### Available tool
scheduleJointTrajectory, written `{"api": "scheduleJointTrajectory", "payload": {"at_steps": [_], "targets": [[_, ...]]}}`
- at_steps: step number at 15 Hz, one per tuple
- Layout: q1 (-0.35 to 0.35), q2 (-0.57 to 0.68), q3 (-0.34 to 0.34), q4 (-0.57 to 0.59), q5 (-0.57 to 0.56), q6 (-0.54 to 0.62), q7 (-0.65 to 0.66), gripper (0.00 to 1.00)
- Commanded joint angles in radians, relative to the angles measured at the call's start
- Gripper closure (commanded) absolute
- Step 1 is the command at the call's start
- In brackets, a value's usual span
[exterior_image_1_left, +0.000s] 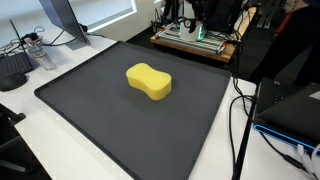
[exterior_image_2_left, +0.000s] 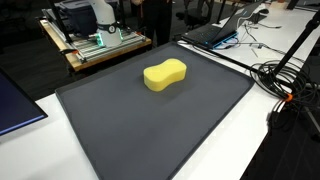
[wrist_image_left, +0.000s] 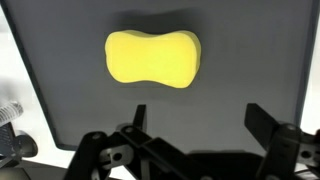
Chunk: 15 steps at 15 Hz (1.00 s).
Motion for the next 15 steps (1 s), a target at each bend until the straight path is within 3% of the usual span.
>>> {"api": "scheduleJointTrajectory", "payload": {"at_steps": [1,8,15], "targets": [[0.053,0.141,0.014,0.162,-0.067,-0.094,0.048,0.0],[0.175,0.386,-0.033,0.409,-0.115,-0.253,0.098,0.0],[0.245,0.573,-0.097,0.578,-0.089,-0.36,0.151,0.0]]}}
